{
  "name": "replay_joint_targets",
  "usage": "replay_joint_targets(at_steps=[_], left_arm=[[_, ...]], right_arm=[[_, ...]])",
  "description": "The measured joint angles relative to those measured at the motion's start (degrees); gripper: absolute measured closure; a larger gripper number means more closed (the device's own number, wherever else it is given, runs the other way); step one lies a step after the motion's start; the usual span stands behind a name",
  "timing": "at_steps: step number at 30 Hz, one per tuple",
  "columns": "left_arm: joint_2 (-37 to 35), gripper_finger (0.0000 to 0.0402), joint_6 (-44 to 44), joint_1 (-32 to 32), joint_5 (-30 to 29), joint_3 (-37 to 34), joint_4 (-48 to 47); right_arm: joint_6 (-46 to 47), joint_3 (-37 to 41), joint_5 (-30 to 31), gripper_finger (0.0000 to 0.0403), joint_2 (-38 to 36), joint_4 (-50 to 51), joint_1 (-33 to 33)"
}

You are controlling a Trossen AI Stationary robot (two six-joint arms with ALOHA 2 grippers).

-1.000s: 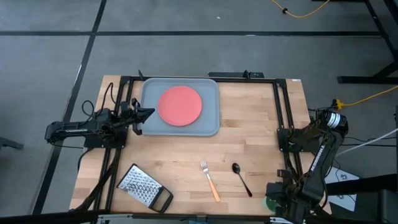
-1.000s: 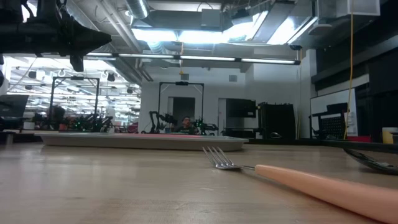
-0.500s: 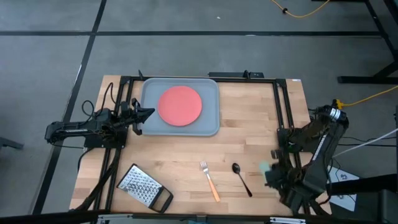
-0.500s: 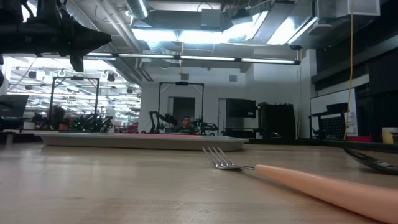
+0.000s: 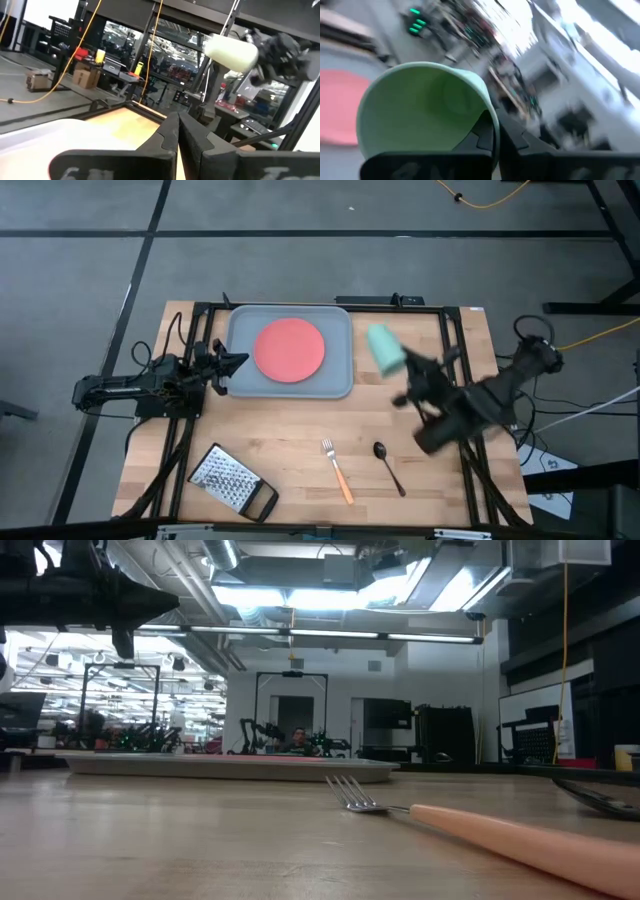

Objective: Pick and place plate/cup/fork/spoon on tray
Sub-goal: Put the green cup on the gray serving tray

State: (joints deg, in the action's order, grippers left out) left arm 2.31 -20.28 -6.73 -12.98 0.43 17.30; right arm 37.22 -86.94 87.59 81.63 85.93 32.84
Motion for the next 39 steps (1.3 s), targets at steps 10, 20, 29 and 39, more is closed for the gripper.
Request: replay_joint_targets(at_steps=[10, 20, 29, 39], left_arm=[[0.0, 0.0401, 1.2, 0.0, 0.0, 0.0, 0.0], [0.0, 0.0401, 1.0, 0.0, 0.0, 0.0, -0.1], [0.0, 0.0401, 2.8, 0.0, 0.0, 0.0, -0.1], [0.0, 0.0401, 2.9, 0.0, 0.0, 0.0, -0.1]], right_arm=[[-22.4, 0.0, -26.7, 0.0400, 4.6, -28.4, -31.3], [-46.5, 0.0, -69.2, 0.0400, 14.7, -55.9, -52.2], [-44.9, -13.6, -80.5, 0.0401, 27.3, -52.7, -64.2], [-38.6, -39.0, -86.7, 0.0401, 43.7, -24.2, -68.9]])
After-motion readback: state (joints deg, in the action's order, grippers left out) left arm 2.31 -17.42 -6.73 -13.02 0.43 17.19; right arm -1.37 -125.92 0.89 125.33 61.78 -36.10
